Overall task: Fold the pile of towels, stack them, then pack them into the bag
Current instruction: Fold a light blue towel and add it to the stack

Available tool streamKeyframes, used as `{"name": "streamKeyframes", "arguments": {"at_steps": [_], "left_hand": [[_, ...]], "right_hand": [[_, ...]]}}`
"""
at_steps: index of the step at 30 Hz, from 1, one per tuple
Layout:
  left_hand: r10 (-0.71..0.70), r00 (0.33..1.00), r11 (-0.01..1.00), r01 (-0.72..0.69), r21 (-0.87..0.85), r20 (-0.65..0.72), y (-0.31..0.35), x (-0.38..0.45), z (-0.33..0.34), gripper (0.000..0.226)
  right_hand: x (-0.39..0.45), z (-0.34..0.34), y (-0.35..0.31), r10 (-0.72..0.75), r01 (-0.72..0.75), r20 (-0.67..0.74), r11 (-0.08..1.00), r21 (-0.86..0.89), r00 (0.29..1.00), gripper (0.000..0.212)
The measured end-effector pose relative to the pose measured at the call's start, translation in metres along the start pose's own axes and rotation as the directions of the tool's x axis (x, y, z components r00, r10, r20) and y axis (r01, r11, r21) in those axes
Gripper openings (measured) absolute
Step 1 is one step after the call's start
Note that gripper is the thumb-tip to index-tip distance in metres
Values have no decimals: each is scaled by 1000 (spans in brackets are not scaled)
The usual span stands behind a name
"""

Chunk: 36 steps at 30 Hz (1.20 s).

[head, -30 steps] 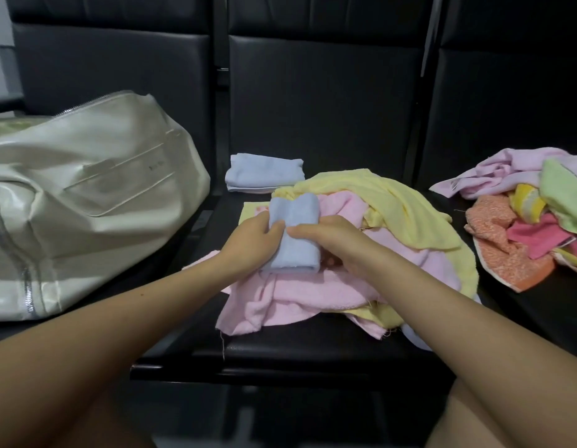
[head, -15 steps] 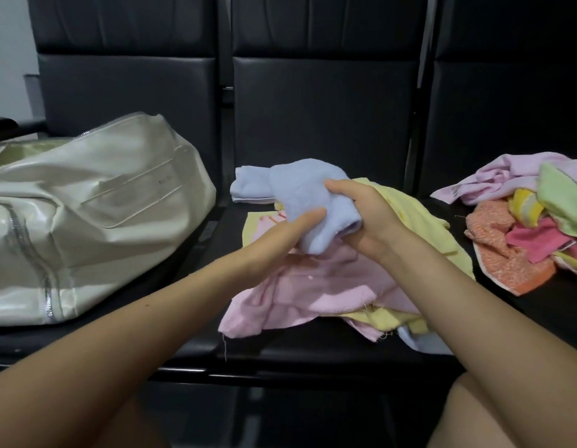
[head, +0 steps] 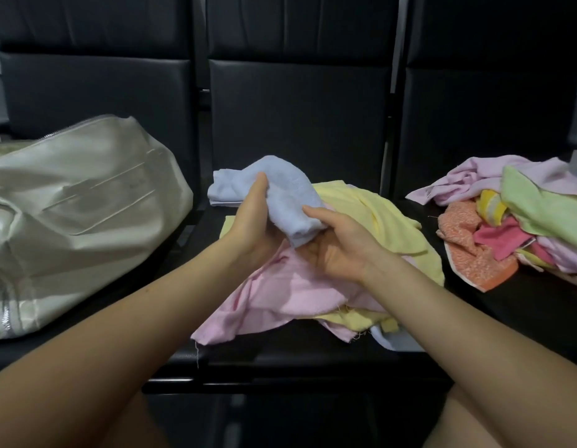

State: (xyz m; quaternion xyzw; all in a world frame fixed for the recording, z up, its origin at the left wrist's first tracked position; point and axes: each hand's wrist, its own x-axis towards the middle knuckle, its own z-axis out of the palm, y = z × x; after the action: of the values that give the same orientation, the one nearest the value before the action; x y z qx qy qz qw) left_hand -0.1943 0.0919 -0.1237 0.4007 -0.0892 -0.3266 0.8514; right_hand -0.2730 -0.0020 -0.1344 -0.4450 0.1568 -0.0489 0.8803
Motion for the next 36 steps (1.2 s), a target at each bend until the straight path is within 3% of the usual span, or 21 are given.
{"name": "streamKeyframes", "arguments": {"at_steps": [4, 7, 9, 12, 18, 22, 24, 26, 29, 30, 32, 34, 36], "left_hand": [[-22, 999, 988, 26, 153, -29, 0, 12, -2, 34], [125, 991, 961, -109, 254, -49, 5, 28, -8, 34], [237, 964, 906, -173, 386, -123, 16, 41, -15, 36], [320, 932, 856, -210, 472, -167, 29, 65, -31, 28], [385, 894, 796, -194, 574, -230, 62, 129, -61, 26], [467, 851, 722, -211, 659, -239, 86, 177, -79, 35], [519, 819, 648, -191, 737, -244, 90, 202, -93, 44], [553, 810, 484, -119, 867, -198, 89, 222, -110, 51], [433, 893, -51, 159, 986, -122, 77, 236, -131, 49], [411, 902, -165, 214, 963, -130, 72, 235, -133, 48], [454, 883, -195, 232, 953, -122, 61, 226, -130, 48], [528, 847, -140, 152, 978, -56, 54, 210, -120, 49], [546, 837, -42, 68, 997, -34, 51, 191, -104, 47]], "right_hand": [[9, -4, 11, 19, -19, 3, 999, 45, 1000, 27], [23, -4, 7, -110, 111, -68, 994, 20, 992, 19], [38, -3, -2, -216, 206, -162, 975, -81, 963, 13], [62, 3, -25, -273, 193, -286, 941, -279, 918, 13], [133, 25, -77, -354, 125, -284, 792, -598, 891, 11], [200, 40, -87, -364, 82, -333, 773, -630, 870, 11], [233, 40, -84, -358, 56, -344, 758, -650, 868, 19], [257, 32, -72, -342, 14, -326, 709, -705, 881, 24], [270, 19, -52, -292, -98, -299, 546, -832, 908, 22], [269, 17, -51, -309, -116, -314, 522, -845, 898, 16], [256, 18, -58, -354, -80, -314, 544, -835, 881, 12], [236, 18, -71, -444, 24, -266, 547, -837, 855, 26], [202, 19, -84, -557, 126, -190, 480, -868, 808, 36]]}}
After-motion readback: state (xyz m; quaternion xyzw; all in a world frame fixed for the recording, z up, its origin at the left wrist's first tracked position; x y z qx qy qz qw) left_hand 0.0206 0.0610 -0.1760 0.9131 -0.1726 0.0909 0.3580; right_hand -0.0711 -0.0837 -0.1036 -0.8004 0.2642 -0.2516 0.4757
